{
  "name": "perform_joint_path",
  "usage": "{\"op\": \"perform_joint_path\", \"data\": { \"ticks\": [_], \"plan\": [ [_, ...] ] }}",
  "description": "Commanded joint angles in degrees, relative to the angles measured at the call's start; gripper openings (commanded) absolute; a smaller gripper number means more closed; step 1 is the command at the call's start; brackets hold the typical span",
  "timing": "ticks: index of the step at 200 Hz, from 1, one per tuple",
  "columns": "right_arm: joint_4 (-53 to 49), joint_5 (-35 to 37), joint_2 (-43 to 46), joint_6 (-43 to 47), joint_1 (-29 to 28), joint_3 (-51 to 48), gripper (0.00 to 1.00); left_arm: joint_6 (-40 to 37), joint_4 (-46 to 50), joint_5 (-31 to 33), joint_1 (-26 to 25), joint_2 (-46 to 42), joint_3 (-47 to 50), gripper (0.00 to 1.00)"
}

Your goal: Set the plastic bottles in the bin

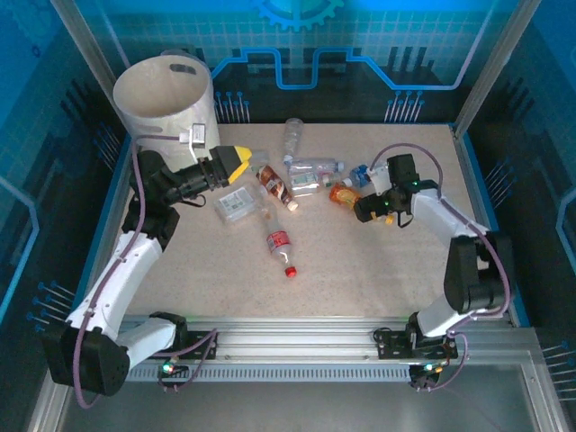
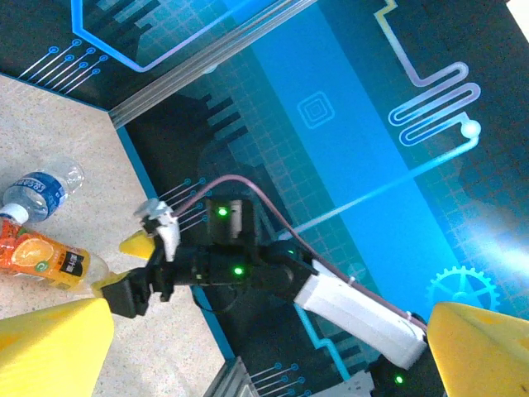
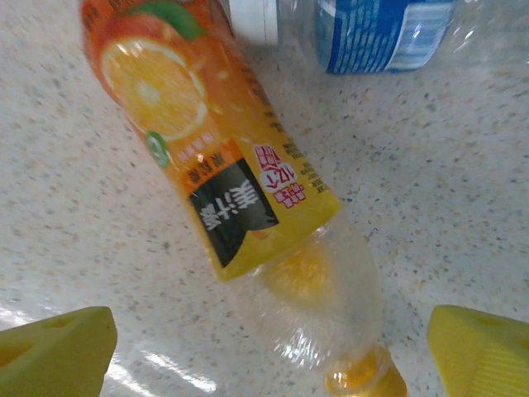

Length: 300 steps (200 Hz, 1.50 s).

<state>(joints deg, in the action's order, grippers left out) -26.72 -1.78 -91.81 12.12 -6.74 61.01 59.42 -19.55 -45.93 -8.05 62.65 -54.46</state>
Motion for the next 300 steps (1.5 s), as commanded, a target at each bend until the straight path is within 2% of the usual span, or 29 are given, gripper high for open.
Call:
{"op": "perform_joint_path", "data": {
  "ticks": [1, 42, 100, 155, 179, 200, 233, 277, 300],
  "plan": [
    [0.08, -2.09, -4.99, 5.60, 1.23, 2.28, 0.97, 2.66, -4.18, -0.75, -0.30, 0.76, 0.88, 0.99],
    [-3.55, -1.29, -12.80, 9.54, 0.72, 7.35, 0.96, 4.95, -7.65, -1.38, -0.30, 1.34, 0.80, 0.99],
    [-7.91, 0.88, -17.76, 12.75, -0.41, 9.47, 0.88, 8.06, -11.50, -1.74, -0.30, 2.86, 1.33, 0.99],
    [-8.96, 2.22, -17.66, 12.94, -1.70, 9.30, 0.69, 10.87, -14.57, -1.46, -0.30, 3.73, 1.93, 0.99],
    [-8.00, 3.32, -15.20, 12.40, -2.37, 8.40, 0.61, 10.97, -14.88, -1.34, -0.30, 3.48, 2.25, 0.99],
    [-6.75, 4.90, -12.17, 11.82, -3.48, 6.83, 0.58, 11.72, -15.63, -1.62, -0.30, 3.44, 2.26, 0.99],
    [-5.09, 3.47, -6.18, 8.97, -4.09, 3.97, 0.54, 13.60, -17.81, -1.90, -0.30, 3.51, 2.42, 0.99],
    [1.35, 2.49, 5.94, 2.91, -7.72, -3.66, 0.49, 21.19, -29.04, -1.65, -0.30, 4.97, 4.04, 0.99],
    [4.08, 1.57, 11.21, -1.40, -10.02, -6.27, 0.47, 22.27, -30.14, -1.40, -0.30, 5.49, 4.18, 0.99]
  ]
}}
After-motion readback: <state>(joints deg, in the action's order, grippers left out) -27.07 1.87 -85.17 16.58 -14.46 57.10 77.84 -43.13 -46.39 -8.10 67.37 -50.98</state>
